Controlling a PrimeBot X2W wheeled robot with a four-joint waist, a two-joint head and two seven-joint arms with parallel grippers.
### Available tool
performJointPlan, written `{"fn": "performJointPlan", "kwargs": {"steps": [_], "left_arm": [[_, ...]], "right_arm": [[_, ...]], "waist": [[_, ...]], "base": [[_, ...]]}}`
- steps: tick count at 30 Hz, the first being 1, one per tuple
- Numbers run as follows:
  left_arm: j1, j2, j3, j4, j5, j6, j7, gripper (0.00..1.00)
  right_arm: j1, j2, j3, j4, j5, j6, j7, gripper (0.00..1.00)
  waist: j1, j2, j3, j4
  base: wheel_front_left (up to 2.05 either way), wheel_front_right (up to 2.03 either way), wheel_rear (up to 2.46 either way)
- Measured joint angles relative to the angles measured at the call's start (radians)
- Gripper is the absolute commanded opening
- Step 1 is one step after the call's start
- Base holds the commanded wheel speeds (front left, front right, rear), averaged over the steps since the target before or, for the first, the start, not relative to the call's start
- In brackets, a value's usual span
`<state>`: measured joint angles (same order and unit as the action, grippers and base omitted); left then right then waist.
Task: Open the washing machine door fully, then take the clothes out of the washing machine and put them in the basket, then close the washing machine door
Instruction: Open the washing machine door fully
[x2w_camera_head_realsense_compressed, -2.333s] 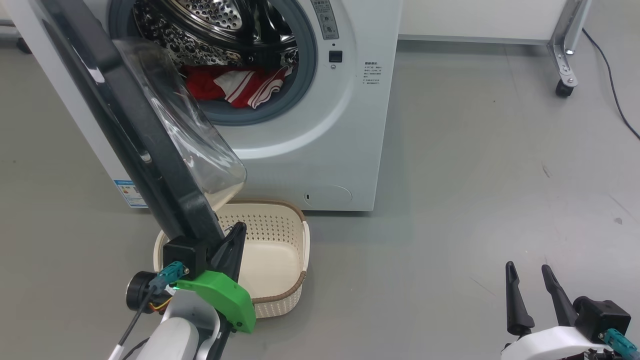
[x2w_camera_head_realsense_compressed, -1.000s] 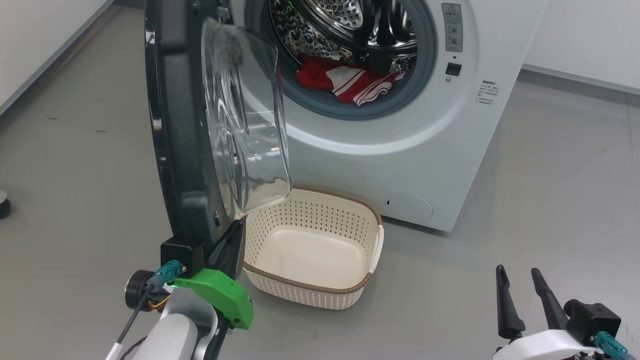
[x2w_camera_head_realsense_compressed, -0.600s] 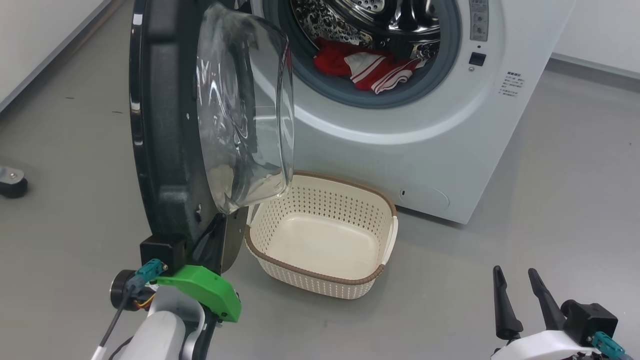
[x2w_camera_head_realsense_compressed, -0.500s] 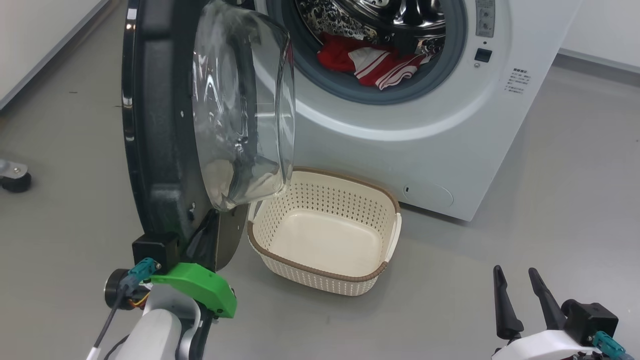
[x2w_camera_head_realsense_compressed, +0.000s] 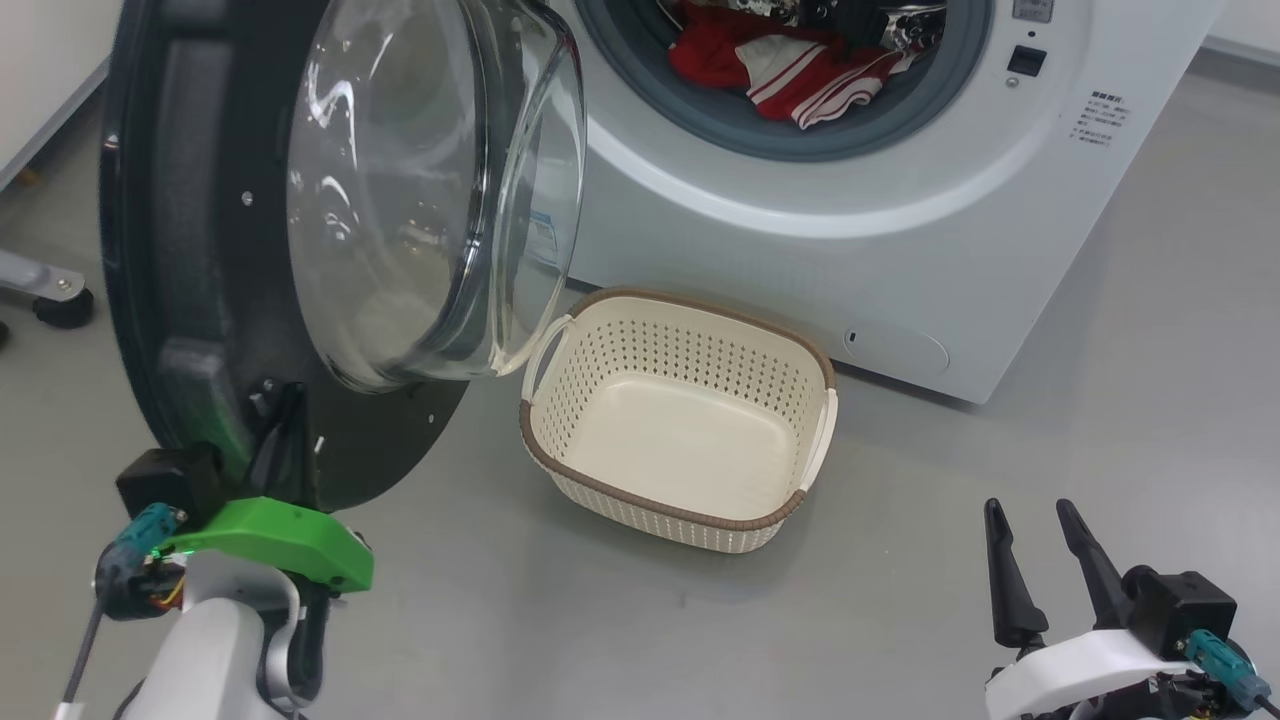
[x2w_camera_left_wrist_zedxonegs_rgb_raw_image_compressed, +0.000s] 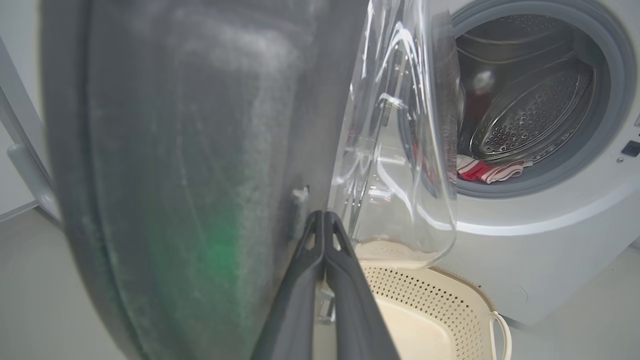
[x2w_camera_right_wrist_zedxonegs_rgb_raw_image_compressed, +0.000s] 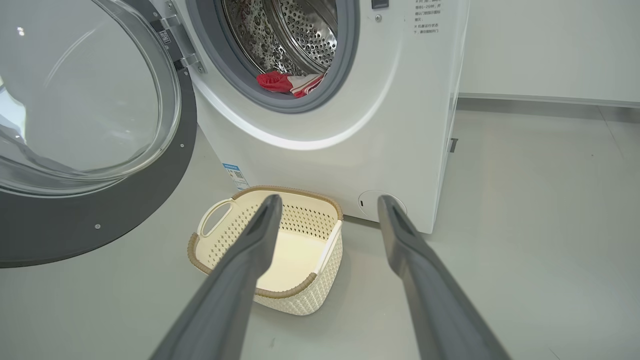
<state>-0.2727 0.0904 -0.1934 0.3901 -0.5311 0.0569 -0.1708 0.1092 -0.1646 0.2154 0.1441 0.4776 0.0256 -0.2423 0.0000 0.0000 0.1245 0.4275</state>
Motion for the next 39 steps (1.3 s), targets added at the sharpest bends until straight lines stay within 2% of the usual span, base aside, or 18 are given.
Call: {"fn": "performJointPlan", "kwargs": {"steps": [17,39], "left_arm": [[-0.061,0.105,0.183,0.025,-0.080,0.019,-0.017,0.00],[-0.151,0.200,0.297,0.137,-0.129,0.031,-0.015,0.00]], "right_arm": [[-0.051,-0.046,0.008,-0.029,-0.032,0.007,0.043,1.00],[-0.104,-0.097,-0.001,-0.080,-0.049,0.008,0.080,1.00]], "waist": [[0.0000,0.0000,0.123,-0.024],[0.0000,0.0000,0.239,-0.051]], "base": [[0.00,0.00,0.00],[0.00,0.00,0.00]]}}
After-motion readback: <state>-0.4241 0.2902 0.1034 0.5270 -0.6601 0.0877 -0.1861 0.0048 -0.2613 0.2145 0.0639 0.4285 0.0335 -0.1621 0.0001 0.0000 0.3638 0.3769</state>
